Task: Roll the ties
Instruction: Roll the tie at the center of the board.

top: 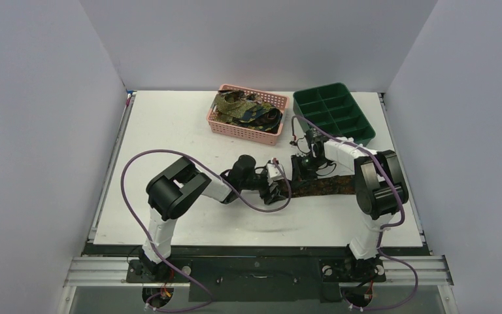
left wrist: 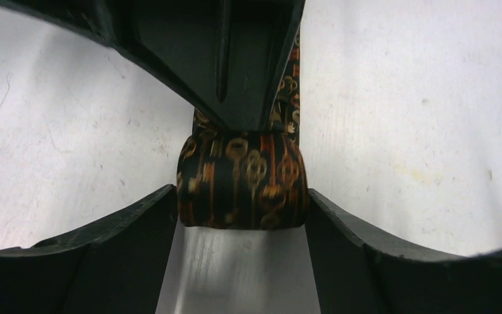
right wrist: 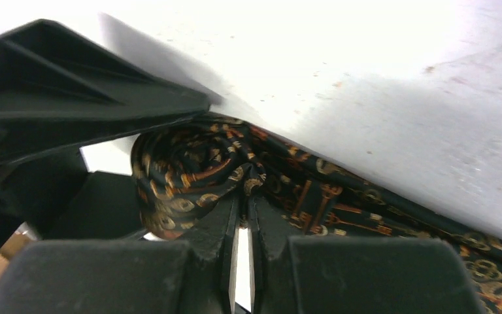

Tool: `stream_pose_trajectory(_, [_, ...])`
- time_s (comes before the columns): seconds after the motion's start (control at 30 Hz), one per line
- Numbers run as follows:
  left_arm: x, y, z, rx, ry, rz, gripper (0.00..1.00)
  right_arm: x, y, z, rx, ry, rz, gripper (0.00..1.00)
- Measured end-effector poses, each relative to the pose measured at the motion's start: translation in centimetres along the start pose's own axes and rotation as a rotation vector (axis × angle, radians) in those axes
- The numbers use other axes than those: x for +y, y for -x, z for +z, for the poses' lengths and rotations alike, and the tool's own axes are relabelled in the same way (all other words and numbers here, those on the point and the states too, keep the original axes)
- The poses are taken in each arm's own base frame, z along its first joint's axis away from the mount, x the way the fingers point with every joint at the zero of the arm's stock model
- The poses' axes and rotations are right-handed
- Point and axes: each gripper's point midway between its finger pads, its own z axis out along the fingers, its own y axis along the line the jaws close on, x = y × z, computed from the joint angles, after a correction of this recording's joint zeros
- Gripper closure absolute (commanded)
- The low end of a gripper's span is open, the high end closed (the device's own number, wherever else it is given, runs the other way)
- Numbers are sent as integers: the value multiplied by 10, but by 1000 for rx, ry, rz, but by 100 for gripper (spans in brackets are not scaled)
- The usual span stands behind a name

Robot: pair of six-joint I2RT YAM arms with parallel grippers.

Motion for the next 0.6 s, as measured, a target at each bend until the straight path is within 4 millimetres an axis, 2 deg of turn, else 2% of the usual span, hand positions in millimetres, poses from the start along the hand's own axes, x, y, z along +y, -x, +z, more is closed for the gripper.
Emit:
stream_pose_trajectory(0.13, [2,11,12,-27,-9,-9,33,-12,0,3,16,-56,3,100])
stream_pose_trajectory(0.23, [4,17,22,-47,-16,-20,35,-13,0,4,31,-67,8,100])
stream_pose_trajectory(0.37, [3,16,33,-52,-28,-36,40,-13,1,4,39,-73,9,100])
stream_pose_trajectory(0.43, [0,13,35,-49,-33,-41,48,-13,1,4,39,-75,7,100])
stream_pose_trajectory(0.53, [0,13,37,-50,-28,-41,68,-13,1,4,39,-76,4,100])
stream_pose_trajectory(0.6, [0,13,36,-49,-26,-36,75,-12,1,4,36,-70,1,100])
